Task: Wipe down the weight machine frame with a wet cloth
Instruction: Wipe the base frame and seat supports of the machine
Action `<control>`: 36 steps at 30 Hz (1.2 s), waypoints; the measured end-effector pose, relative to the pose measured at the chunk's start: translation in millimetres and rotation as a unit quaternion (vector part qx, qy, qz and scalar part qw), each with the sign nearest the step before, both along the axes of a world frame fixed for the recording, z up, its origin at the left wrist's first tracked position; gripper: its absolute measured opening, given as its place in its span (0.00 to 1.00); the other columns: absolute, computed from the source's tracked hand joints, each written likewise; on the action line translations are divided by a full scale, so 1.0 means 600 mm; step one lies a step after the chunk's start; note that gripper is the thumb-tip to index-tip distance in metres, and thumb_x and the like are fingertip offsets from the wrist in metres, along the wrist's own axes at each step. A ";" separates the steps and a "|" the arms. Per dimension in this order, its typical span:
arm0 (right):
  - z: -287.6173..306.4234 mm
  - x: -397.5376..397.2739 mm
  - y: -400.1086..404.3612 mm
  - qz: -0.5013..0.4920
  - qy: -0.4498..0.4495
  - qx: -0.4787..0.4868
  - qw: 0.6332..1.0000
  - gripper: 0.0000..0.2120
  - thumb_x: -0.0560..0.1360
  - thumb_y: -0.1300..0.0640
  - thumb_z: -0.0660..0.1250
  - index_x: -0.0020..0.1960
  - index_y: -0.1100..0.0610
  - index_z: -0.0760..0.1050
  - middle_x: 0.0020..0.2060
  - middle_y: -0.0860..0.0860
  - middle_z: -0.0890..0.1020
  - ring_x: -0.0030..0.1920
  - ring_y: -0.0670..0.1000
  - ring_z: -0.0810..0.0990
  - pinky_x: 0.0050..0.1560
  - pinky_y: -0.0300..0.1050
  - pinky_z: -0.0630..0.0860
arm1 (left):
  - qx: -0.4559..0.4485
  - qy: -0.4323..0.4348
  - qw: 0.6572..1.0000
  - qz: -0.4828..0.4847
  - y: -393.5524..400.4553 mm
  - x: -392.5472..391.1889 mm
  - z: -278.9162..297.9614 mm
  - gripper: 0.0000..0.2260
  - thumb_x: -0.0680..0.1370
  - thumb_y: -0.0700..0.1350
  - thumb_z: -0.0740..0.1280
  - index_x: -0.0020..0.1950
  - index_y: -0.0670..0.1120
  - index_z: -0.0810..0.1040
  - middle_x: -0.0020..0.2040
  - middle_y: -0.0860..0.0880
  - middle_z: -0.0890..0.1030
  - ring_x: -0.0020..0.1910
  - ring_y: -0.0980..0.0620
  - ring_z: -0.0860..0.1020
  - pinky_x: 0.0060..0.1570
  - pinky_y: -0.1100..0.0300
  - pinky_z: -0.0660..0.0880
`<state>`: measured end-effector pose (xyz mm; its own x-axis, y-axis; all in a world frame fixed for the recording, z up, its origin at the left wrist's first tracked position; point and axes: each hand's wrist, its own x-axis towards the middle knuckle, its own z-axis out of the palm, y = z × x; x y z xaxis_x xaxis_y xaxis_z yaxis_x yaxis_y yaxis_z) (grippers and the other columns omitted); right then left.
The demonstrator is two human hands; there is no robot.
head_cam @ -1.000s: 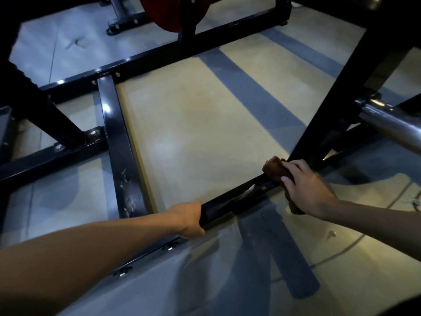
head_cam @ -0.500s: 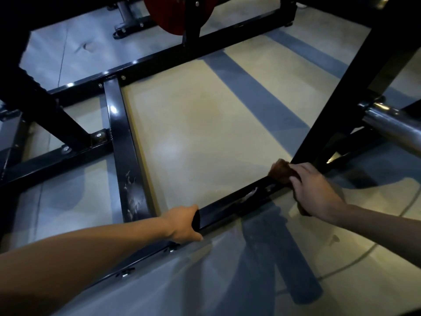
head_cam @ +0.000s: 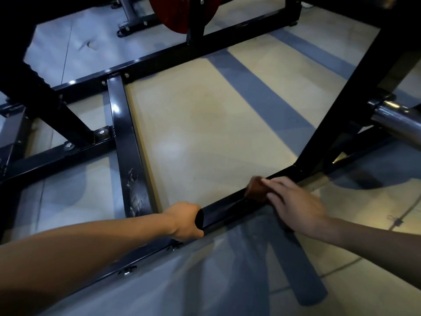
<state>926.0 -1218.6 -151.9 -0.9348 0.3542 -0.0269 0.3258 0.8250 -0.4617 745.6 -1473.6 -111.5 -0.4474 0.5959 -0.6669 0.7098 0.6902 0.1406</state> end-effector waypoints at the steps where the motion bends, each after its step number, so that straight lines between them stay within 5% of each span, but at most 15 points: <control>1: -0.003 0.003 0.016 -0.049 0.012 -0.006 0.999 0.22 0.83 0.44 0.58 0.76 0.44 0.70 0.68 0.42 0.70 0.60 0.53 0.80 0.56 0.54 0.79 | 0.001 -0.003 1.000 0.000 0.000 -0.001 0.000 0.13 0.76 0.55 0.73 0.51 0.50 0.73 0.47 0.51 0.77 0.46 0.48 0.76 0.43 0.57 0.73; 6: -0.005 0.000 0.015 -0.109 0.006 -0.024 0.994 0.23 0.83 0.44 0.58 0.76 0.48 0.70 0.66 0.45 0.69 0.53 0.55 0.82 0.53 0.55 0.80 | 0.000 -0.015 1.000 -0.002 0.003 -0.002 0.001 0.15 0.76 0.55 0.73 0.55 0.48 0.75 0.48 0.50 0.77 0.46 0.48 0.76 0.43 0.57 0.73; 14: 0.003 -0.001 -0.013 0.144 -0.019 0.062 0.987 0.22 0.82 0.41 0.54 0.75 0.41 0.69 0.67 0.38 0.67 0.51 0.49 0.82 0.44 0.49 0.80 | -0.007 -0.017 1.000 0.007 -0.001 -0.002 0.002 0.14 0.76 0.54 0.72 0.54 0.47 0.75 0.49 0.47 0.79 0.48 0.46 0.79 0.43 0.54 0.77; 23: -0.006 -0.013 0.024 -0.099 0.023 -0.027 0.994 0.23 0.82 0.48 0.62 0.75 0.54 0.73 0.62 0.50 0.71 0.53 0.58 0.81 0.55 0.55 0.79 | -0.012 -0.026 1.000 0.008 -0.002 -0.003 0.000 0.14 0.76 0.54 0.72 0.55 0.47 0.76 0.51 0.46 0.81 0.50 0.44 0.80 0.48 0.50 0.81; 29: 0.010 -0.017 -0.040 0.114 -0.030 0.026 0.993 0.24 0.84 0.46 0.60 0.79 0.46 0.66 0.70 0.44 0.67 0.54 0.53 0.82 0.52 0.47 0.77 | -0.008 -0.007 1.000 0.002 -0.001 -0.001 0.001 0.14 0.75 0.55 0.72 0.53 0.47 0.75 0.49 0.46 0.81 0.48 0.44 0.80 0.46 0.52 0.80; 32: 0.005 -0.015 -0.005 0.182 -0.004 0.086 0.980 0.23 0.82 0.45 0.57 0.76 0.43 0.67 0.67 0.41 0.70 0.52 0.52 0.83 0.46 0.51 0.82 | -0.007 -0.011 1.000 0.004 -0.002 -0.001 0.001 0.13 0.75 0.54 0.72 0.51 0.48 0.74 0.48 0.47 0.80 0.48 0.44 0.79 0.44 0.52 0.79; 36: -0.001 -0.006 0.041 -0.038 0.034 0.019 0.998 0.21 0.84 0.51 0.60 0.76 0.50 0.71 0.64 0.48 0.72 0.55 0.59 0.81 0.53 0.53 0.78 | -0.007 -0.013 1.000 -0.001 -0.003 -0.003 0.000 0.13 0.76 0.55 0.72 0.50 0.48 0.73 0.47 0.48 0.79 0.48 0.45 0.78 0.42 0.54 0.76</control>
